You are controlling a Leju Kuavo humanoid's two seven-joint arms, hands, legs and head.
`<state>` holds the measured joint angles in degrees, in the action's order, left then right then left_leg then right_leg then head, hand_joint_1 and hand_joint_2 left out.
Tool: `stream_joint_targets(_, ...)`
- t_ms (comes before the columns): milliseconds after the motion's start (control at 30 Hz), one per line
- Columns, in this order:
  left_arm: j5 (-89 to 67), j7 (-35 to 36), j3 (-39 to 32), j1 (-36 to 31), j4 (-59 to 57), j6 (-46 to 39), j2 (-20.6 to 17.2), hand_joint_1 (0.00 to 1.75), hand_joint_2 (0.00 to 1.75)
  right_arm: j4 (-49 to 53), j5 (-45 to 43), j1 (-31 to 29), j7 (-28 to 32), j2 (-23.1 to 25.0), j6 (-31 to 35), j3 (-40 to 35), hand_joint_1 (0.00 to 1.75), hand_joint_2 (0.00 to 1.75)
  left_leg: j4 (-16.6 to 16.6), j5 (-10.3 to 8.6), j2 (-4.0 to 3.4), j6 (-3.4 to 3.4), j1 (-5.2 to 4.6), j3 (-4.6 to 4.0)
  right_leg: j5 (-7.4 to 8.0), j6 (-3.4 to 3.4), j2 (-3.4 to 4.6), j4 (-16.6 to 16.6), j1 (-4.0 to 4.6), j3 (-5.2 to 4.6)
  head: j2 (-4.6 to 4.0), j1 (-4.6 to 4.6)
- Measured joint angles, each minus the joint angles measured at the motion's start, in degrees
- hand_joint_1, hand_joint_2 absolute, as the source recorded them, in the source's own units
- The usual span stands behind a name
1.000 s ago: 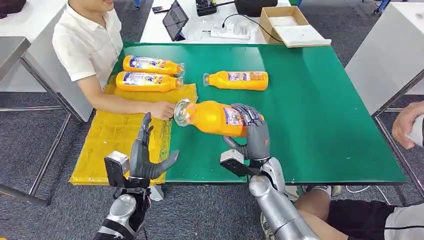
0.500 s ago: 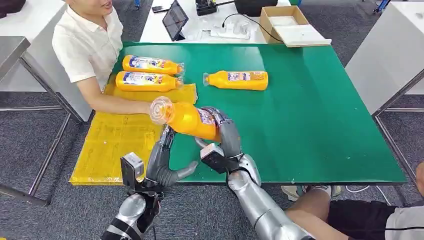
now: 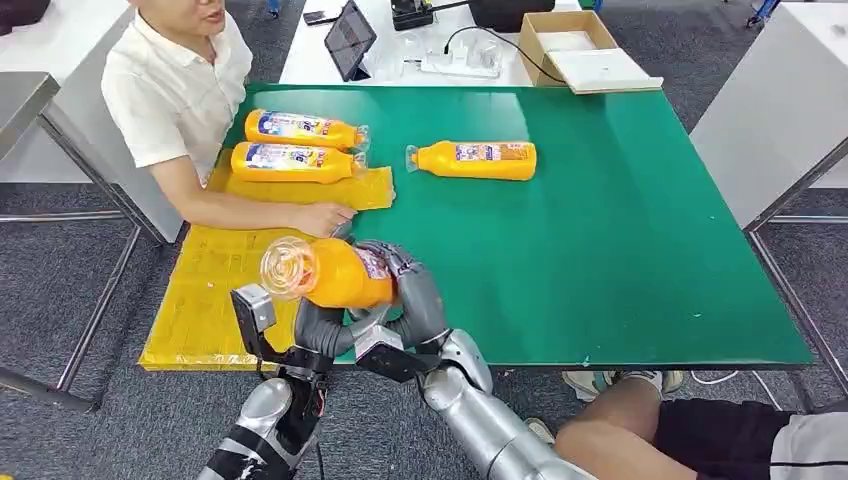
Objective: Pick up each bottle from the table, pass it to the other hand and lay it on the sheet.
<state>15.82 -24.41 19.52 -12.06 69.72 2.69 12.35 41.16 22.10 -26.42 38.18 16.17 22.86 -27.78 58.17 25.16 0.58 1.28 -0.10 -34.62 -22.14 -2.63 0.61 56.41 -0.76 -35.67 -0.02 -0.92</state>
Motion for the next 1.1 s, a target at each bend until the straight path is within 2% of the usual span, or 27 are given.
stream_joint_targets(267,4.0,-2.4,-0.5,0.8,1.2,-5.3,1.4,0.00,1.75,0.7,-2.3,1.4,0.0,0.9,0.9,-4.4,1.75,1.75,0.0,0.00,-0.02,0.00,0.01,-0.02,-0.01,0.01,0.01,0.0,0.01,-0.03,0.00,0.00)
stream_joint_targets(300,4.2,-2.6,-0.5,1.0,1.4,-5.6,1.5,0.14,1.75,0.8,-2.7,1.4,0.0,1.0,0.7,-5.0,1.75,1.75,0.0,0.00,-0.02,0.00,0.01,-0.02,-0.01,0.01,0.01,0.0,0.00,-0.04,0.00,0.02)
stream_joint_targets(333,4.2,-2.8,-0.5,1.2,1.7,-5.8,1.6,1.55,1.75,0.8,-3.0,1.4,0.0,1.0,0.6,-5.5,1.75,1.75,0.0,0.01,-0.03,-0.01,0.00,-0.03,-0.01,0.01,0.01,0.0,0.00,-0.04,0.00,0.02)
stream_joint_targets(367,4.1,-3.5,-0.5,1.5,1.9,-6.1,1.6,1.75,1.75,0.8,-3.4,1.4,0.0,1.0,0.5,-6.0,1.75,1.75,0.0,0.01,-0.02,0.00,0.00,-0.03,-0.01,0.01,0.01,0.0,0.00,-0.04,0.00,0.00)
stream_joint_targets(600,1.9,-7.5,-0.5,3.0,3.9,-10.6,1.8,1.75,1.75,0.6,-5.5,1.2,0.0,1.6,0.1,-8.3,1.75,1.75,0.0,0.00,-0.01,0.00,0.00,-0.03,-0.01,0.01,0.00,0.0,0.00,-0.04,0.00,0.02)
stream_joint_targets(633,1.6,-7.6,-0.5,3.1,3.9,-11.2,1.8,1.75,1.75,0.5,-5.6,1.0,0.0,1.6,0.2,-8.5,1.27,1.75,0.0,0.00,-0.01,0.00,0.00,-0.03,-0.01,0.01,0.00,0.0,0.00,-0.04,0.00,0.00)
stream_joint_targets(667,1.6,-7.6,-0.5,3.1,3.9,-11.7,1.8,1.75,1.75,0.3,-5.6,1.0,0.0,1.6,0.2,-8.8,0.05,1.75,0.0,0.00,-0.02,0.00,0.00,-0.03,-0.01,0.01,0.00,0.0,0.00,-0.04,0.00,0.02)
stream_joint_targets(700,1.6,-7.6,-0.5,3.1,3.9,-12.0,1.8,1.75,1.75,0.2,-5.6,0.9,0.0,1.6,0.2,-8.9,0.00,1.75,0.0,0.00,-0.02,0.00,0.00,-0.03,-0.01,0.01,0.00,0.0,0.00,-0.04,0.00,0.00)
stream_joint_targets(733,1.6,-7.6,-0.5,3.1,3.9,-12.1,1.8,1.75,1.75,0.1,-5.5,0.9,0.0,1.6,0.3,-9.0,0.00,0.00,0.0,0.00,-0.02,0.00,0.00,-0.03,-0.01,0.01,0.00,0.0,0.00,-0.04,0.00,0.02)
stream_joint_targets(933,3.0,-6.4,-1.6,3.7,4.5,-12.3,1.8,1.75,1.75,-0.5,-4.7,1.8,0.0,1.7,3.2,-9.7,0.00,0.00,0.0,0.00,-0.02,0.00,0.00,-0.03,-0.01,0.01,0.00,0.0,0.00,-0.06,0.00,0.02)
stream_joint_targets(1100,-1.4,-5.5,-2.3,2.6,4.2,-17.9,1.2,1.75,1.75,-0.5,-3.6,3.5,0.0,1.3,6.3,-9.9,0.00,0.00,0.0,0.01,-0.02,0.00,0.01,-0.06,-0.01,0.01,0.00,0.0,0.00,-0.07,0.00,-0.02)
